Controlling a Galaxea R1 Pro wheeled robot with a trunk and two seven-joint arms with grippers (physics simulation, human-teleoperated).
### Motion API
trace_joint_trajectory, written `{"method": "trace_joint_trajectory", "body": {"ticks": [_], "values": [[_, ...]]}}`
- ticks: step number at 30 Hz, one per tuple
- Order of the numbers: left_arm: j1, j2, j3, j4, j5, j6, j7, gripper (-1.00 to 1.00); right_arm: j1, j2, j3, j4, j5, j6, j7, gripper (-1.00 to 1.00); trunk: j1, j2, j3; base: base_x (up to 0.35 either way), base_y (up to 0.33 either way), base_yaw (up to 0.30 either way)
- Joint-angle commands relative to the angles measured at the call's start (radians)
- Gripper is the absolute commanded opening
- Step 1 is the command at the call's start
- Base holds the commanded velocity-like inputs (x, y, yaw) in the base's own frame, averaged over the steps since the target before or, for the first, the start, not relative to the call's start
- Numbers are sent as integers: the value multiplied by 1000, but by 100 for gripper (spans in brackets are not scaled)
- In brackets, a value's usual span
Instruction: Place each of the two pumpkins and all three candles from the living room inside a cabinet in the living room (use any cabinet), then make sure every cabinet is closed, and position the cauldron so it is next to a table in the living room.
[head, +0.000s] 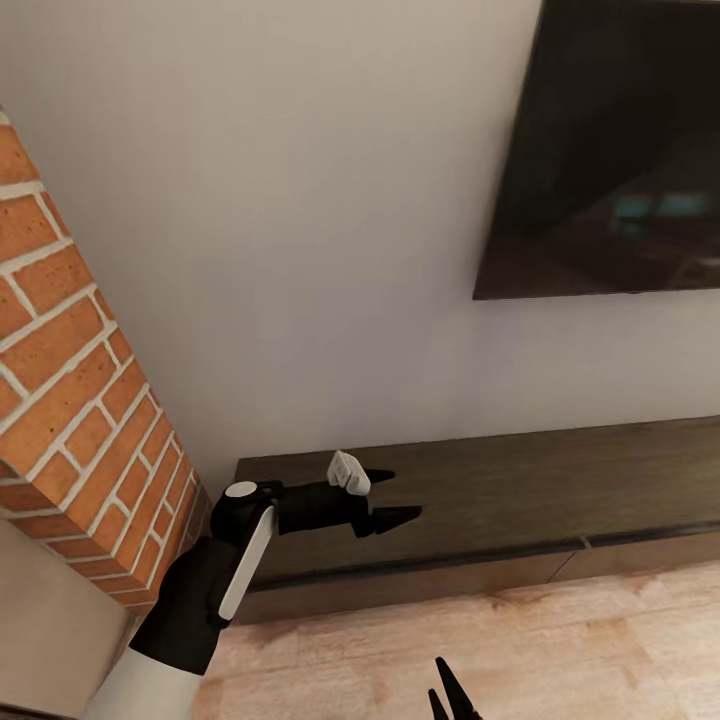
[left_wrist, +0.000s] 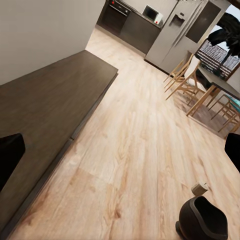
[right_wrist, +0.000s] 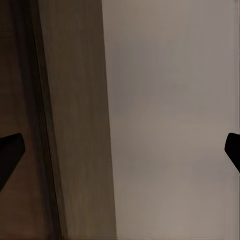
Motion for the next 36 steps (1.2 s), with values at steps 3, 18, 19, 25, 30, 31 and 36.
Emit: {"method": "trace_joint_trajectory", "body": {"ticks": [3, 18, 19, 25, 30, 31, 36], "values": [[1, 0, 1, 0, 1, -1, -1, 100, -8, 0, -1, 0, 0, 0, 0, 100, 0, 0, 0, 0, 0, 0], [1, -1, 3, -2, 3, -1, -6, 100, -11, -1, -2, 0, 0, 0, 0, 100, 0, 0, 0, 0, 0, 0], [1, -2, 2, -1, 3, -1, -6, 100, -11, -1, -2, 0, 0, 0, 0, 100, 0, 0, 0, 0, 0, 0], [1, -3, 0, 0, 3, 0, -6, 100, -11, -2, -2, 0, 0, 1, -1, 100, 8, -14, -6, 0, 0, 0], [1, -4, -2, 0, 2, -1, -6, 100, -12, -2, -2, -1, 0, 3, -1, 100, 27, -49, -22, 0, 0, 0], [1, -4, -2, 0, 2, -1, -6, 100, -12, -2, -2, -1, 0, 5, 0, 100, 31, -56, -25, 0, 0, 0], [1, -6, -2, 0, 2, -1, -6, 100, -18, -2, -2, -5, -1, 10, -2, 100, 50, -91, -41, 0, 0, 0]]}}
